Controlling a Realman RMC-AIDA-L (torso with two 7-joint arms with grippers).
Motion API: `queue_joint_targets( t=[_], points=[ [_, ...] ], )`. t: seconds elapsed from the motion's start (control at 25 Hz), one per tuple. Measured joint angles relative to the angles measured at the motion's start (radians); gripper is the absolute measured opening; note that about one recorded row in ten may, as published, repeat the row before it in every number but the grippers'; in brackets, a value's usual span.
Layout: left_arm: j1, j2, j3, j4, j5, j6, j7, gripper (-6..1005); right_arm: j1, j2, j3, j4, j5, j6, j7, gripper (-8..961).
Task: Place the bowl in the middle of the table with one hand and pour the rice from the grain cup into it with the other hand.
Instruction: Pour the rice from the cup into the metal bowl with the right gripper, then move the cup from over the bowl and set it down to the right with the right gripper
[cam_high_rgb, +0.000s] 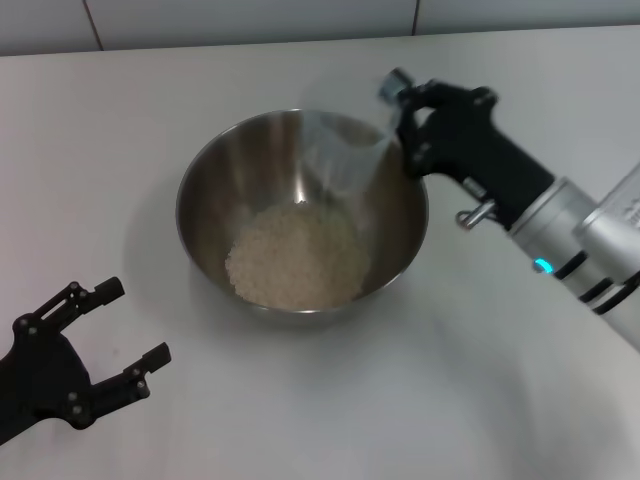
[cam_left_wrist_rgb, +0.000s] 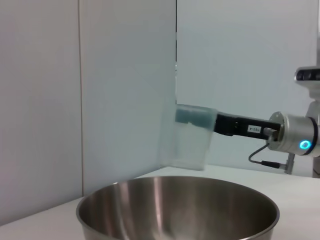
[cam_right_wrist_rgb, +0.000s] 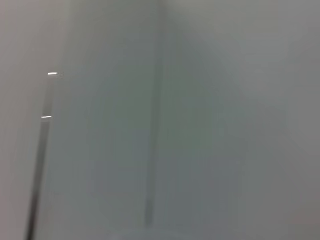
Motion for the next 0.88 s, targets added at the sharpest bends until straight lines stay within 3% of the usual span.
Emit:
queue_joint_targets(
  t=[0.32,0.88],
  points=[
    [-0.001,0.003,-0.002,0.0,-0.006,0.019,-0.004,868,-0.042,-0.005,0.004,-0.093,0.189,-0.077,0.001,19],
    [-0.002,0.005,-0.001,0.0,-0.006,0.033,-0.001,868,-0.051,-0.005,0.025,-0.17,0.258,-0.067,0.001,20]
  ],
)
